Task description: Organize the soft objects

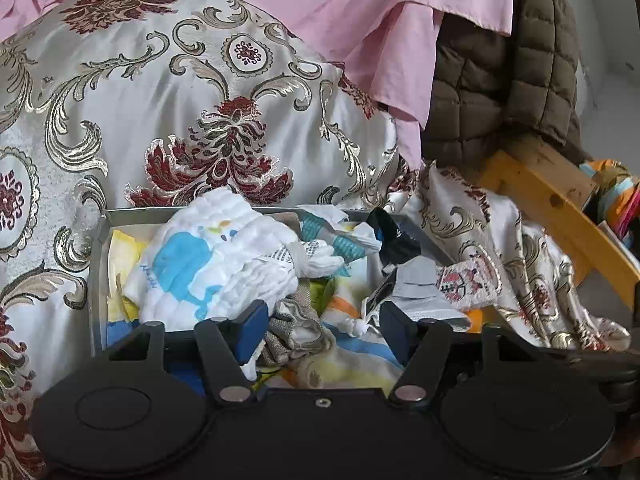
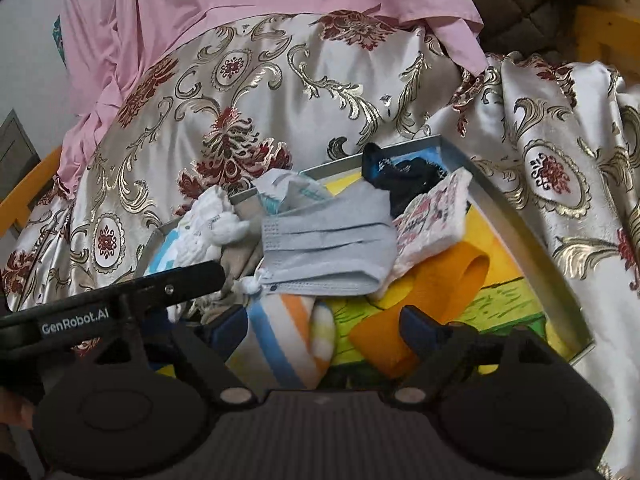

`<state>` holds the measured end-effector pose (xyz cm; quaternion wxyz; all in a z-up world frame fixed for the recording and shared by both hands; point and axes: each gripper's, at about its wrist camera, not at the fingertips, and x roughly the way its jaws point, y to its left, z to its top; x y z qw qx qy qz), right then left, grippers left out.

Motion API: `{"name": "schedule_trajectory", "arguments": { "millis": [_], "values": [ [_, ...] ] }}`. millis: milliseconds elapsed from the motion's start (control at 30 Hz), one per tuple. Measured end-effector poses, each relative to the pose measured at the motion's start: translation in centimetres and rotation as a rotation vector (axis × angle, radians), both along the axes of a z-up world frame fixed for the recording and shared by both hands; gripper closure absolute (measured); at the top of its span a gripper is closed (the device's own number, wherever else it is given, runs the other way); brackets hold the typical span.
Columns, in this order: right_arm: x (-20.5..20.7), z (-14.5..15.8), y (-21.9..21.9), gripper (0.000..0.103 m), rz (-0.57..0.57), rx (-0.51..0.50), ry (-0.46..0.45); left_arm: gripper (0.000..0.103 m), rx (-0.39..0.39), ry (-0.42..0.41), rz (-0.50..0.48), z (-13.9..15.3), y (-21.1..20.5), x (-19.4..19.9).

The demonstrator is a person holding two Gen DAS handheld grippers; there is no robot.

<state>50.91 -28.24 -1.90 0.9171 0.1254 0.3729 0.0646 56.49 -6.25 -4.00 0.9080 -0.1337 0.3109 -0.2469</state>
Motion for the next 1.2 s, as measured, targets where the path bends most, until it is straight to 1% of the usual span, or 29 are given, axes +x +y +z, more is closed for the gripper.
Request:
{"name": "schedule_trajectory", "arguments": {
  "millis": [100, 233, 333, 767, 933, 1067, 1167, 1200],
  "values": [
    [0.3, -0.5, 0.4, 0.016, 0.010, 0.009, 0.017, 0.036, -0.003, -0.014, 0.004, 0.0, 0.0, -0.1],
    [0.8, -0.5, 0.6, 0.016, 0.025, 0.025, 0.012, 0.034, -0.021, -0.032, 0.012, 0.2, 0.2, -0.2],
    [1.4, -0.8, 0.8, 0.015, 0.042, 0.043, 0.035, 0.033, -0.029, -0.042, 0.011, 0.4, 0.3, -0.2],
    [2.0, -1.0, 1.3, 0.014, 0.056, -0.012, 0.059, 0.032, -0.047, -0.048, 0.016, 0.8, 0.6, -0.1],
    [2.3, -1.2, 1.1, 0.007, 0.116, 0.028, 0.072, 0.032, -0.055, -0.043, 0.017, 0.6, 0.6, -0.3],
    [2.3, -0.9, 0.6, 0.007, 0.149, 0.045, 0.058, 0.032, -0.055, -0.044, 0.014, 0.6, 0.6, -0.2],
    [2.3, -0.6, 0.0, 0.008, 0.154, 0.112, 0.039, 0.031, -0.062, -0.042, 0.016, 0.5, 0.6, -0.2],
    [2.5, -0.6, 0.0, 0.008, 0.164, 0.114, 0.041, 0.031, -0.061, -0.042, 0.015, 0.5, 0.5, -0.2]
  ]
}}
